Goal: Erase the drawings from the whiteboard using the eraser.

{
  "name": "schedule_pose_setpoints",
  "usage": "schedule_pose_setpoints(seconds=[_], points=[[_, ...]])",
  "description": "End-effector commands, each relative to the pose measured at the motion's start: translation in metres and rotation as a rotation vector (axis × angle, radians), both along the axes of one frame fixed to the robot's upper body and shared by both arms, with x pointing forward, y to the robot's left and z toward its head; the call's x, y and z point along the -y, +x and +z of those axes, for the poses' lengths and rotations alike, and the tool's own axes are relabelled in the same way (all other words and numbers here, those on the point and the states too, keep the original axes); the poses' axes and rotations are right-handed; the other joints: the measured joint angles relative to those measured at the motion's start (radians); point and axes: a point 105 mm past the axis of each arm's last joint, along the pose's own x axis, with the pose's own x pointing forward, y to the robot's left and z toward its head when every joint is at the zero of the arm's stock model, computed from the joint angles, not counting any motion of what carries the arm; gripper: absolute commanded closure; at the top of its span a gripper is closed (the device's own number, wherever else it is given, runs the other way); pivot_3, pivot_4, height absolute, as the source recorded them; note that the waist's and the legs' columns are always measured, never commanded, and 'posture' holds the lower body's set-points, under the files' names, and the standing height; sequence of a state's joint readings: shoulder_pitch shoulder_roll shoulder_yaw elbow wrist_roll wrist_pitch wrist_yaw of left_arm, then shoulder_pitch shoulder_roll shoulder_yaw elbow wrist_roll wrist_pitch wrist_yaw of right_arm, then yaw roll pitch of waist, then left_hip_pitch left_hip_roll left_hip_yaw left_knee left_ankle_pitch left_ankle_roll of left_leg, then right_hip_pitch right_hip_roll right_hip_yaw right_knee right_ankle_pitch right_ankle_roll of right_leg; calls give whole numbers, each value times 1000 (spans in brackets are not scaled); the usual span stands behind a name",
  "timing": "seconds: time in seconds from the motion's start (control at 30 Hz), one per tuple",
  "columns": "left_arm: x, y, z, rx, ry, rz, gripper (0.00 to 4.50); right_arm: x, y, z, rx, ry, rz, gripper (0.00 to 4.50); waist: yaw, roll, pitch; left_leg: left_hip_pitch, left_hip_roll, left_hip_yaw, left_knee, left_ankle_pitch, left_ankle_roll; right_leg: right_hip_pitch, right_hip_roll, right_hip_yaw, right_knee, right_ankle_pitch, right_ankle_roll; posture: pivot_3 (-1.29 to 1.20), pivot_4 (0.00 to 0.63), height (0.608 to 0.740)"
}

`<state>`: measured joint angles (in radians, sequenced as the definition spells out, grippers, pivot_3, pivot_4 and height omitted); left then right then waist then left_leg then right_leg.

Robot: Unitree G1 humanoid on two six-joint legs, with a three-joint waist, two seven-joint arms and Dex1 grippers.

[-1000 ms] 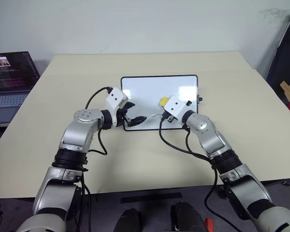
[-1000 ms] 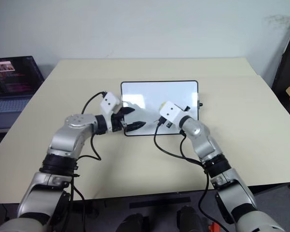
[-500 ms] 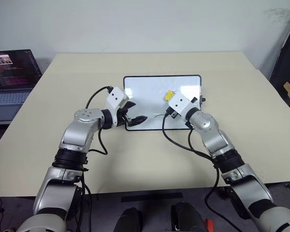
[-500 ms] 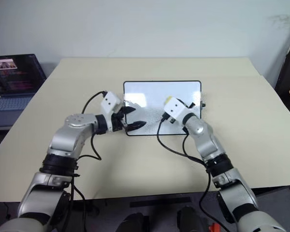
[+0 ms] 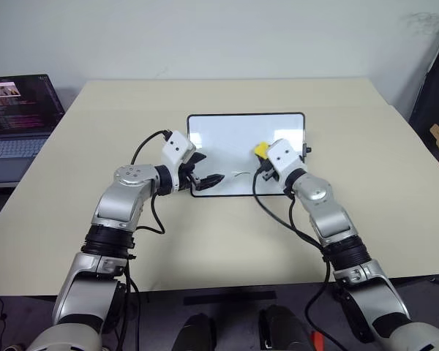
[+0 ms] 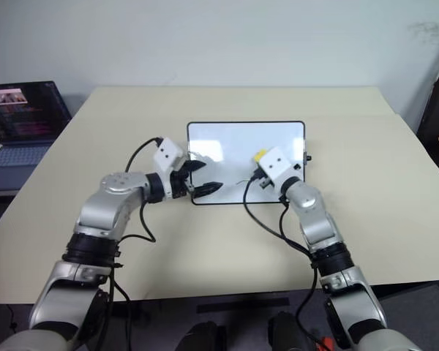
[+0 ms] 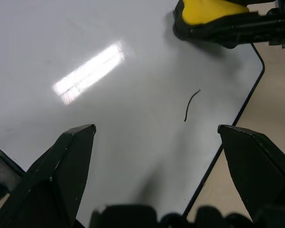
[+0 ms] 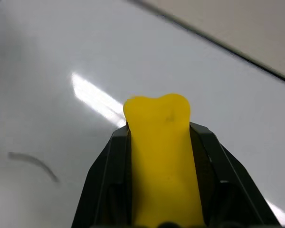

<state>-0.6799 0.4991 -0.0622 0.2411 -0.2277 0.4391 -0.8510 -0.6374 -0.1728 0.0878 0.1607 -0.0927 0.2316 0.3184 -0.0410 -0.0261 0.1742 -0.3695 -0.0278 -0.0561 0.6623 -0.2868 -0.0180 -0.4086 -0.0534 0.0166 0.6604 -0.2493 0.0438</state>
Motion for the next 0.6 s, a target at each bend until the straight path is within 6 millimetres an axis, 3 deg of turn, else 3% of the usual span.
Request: schedule_pose_setpoints(seconds=[0.03, 0.1, 0.2, 0.43, 0.6], points=[[-2, -6, 23, 102, -46, -20, 0, -2, -27, 34, 26, 253, 147, 3218, 0, 0, 0, -3, 0, 0, 0, 0, 0, -2, 0, 0, -1, 0, 0, 0, 150, 740], [-5, -11, 22, 114, -39, -26, 0, -8, -49, 34, -28, 316, 271, 3218, 1, 0, 0, -10, 1, -1, 0, -1, -2, -8, 0, -1, -3, 0, 0, 0, 150, 740], [-9, -23, 16, 119, -27, -55, 0, -4, -71, 26, -63, 268, 329, 3219, 4, 0, 0, -17, 1, -1, 0, -1, -4, -14, 0, 0, -3, 0, 0, 0, 150, 740], [-30, -51, -9, 57, 7, -43, 0, 19, -106, -16, -94, -20, 290, 3219, 11, 0, 0, -17, 1, -1, 0, -3, -1, -12, 0, -1, -8, 0, 0, 0, 150, 740], [-42, -64, -24, 13, 32, -38, 0, 29, -121, -50, -176, -68, 241, 3219, 11, 0, 0, -15, 1, 0, 0, -3, 0, -11, 0, -2, -8, 0, 1, 0, 150, 740]])
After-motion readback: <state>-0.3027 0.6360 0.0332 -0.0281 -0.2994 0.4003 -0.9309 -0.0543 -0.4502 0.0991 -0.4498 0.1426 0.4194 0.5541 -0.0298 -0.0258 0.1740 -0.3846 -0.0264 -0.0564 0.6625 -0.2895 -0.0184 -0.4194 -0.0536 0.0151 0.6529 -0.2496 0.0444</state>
